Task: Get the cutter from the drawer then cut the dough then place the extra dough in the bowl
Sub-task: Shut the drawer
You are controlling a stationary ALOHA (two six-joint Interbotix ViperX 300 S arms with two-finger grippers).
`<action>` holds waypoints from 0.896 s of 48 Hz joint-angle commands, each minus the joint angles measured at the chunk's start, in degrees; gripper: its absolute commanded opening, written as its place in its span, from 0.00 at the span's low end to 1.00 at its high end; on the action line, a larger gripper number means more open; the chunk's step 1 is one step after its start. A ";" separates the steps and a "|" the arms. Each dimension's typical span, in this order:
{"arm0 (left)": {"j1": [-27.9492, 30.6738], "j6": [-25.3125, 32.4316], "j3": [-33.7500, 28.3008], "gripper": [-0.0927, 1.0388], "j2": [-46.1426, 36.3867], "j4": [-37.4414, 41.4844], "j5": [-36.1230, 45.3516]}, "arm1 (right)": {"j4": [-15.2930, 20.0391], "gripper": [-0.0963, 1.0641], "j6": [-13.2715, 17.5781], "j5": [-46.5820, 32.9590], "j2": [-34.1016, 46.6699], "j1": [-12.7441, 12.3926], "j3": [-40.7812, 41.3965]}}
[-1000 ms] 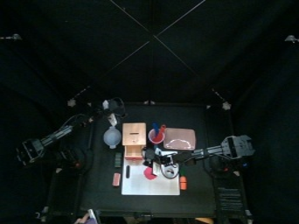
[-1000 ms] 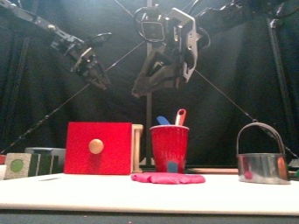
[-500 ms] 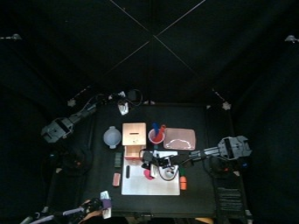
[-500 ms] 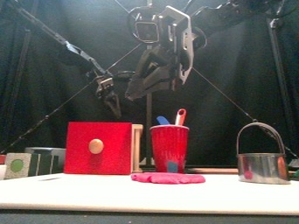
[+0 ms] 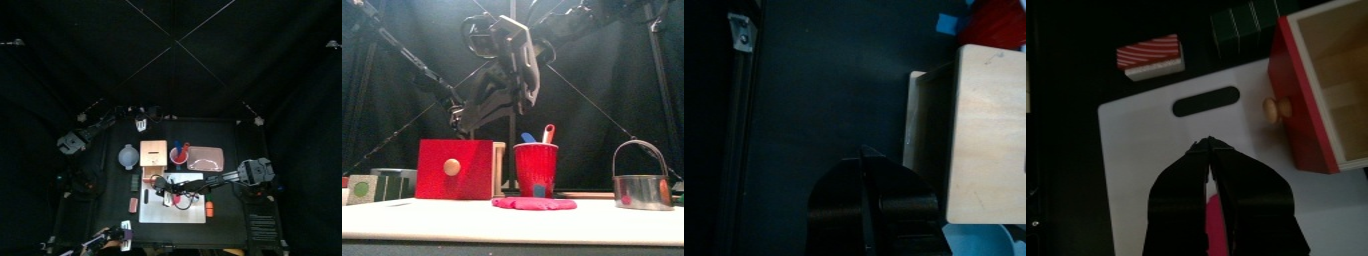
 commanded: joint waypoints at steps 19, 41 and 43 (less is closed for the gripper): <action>-5.19 2.02 -1.41 0.35 1.49 1.14 0.53 | -0.35 0.23 0.00 12.04 6.86 0.79 -14.06; -7.21 3.52 -0.70 0.34 2.20 1.32 0.62 | -7.47 0.22 0.00 22.24 12.83 0.35 -21.45; -7.29 3.52 -0.62 0.34 2.20 1.32 0.62 | -8.09 0.22 0.00 22.85 12.92 0.35 -21.62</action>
